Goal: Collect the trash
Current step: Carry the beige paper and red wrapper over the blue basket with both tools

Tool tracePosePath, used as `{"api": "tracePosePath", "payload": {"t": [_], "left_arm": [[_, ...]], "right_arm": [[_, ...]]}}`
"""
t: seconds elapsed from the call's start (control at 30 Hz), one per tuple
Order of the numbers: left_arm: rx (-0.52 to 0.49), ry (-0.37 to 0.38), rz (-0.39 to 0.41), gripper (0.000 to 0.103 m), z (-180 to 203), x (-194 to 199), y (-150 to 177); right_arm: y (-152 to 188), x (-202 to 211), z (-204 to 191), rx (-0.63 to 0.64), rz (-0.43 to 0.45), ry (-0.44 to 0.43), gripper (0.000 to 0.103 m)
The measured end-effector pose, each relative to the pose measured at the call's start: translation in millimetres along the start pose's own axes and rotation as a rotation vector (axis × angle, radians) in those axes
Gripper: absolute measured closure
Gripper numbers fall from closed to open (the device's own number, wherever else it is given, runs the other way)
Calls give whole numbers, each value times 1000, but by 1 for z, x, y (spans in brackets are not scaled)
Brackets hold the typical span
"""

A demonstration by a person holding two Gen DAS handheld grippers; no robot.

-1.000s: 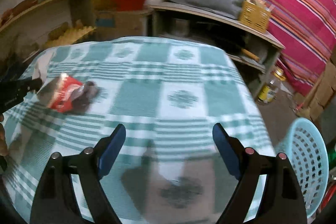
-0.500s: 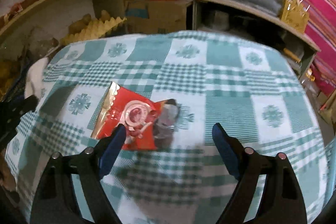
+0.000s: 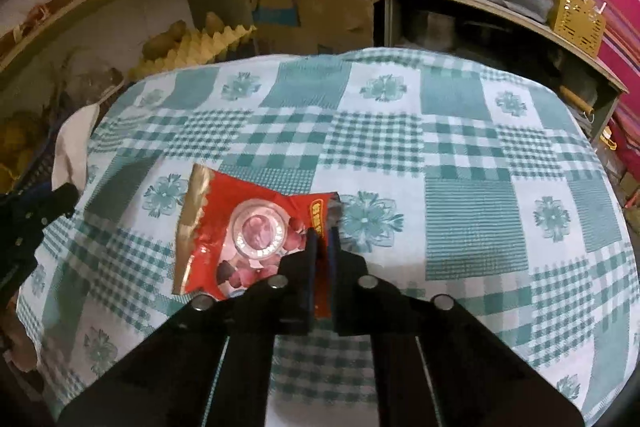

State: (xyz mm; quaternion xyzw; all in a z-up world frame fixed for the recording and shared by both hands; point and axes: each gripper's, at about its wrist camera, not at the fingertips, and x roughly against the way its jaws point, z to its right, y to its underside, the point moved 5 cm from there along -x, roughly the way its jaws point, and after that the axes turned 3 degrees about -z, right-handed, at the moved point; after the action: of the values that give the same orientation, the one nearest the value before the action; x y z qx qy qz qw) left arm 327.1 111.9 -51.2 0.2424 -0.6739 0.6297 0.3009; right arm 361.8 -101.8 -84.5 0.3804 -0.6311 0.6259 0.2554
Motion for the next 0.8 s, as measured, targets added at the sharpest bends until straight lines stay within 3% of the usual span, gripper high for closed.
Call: {"api": "tracePosePath", "payload": {"t": [0.3,0.8], "left_arm": [[-55,36,35,76,45,21,-3],[-177,165,86,76,224,74,-11]], "right_arm": [[3,63,62,-47,96,32,100],[71,185,251,-224,203,153,100]]}}
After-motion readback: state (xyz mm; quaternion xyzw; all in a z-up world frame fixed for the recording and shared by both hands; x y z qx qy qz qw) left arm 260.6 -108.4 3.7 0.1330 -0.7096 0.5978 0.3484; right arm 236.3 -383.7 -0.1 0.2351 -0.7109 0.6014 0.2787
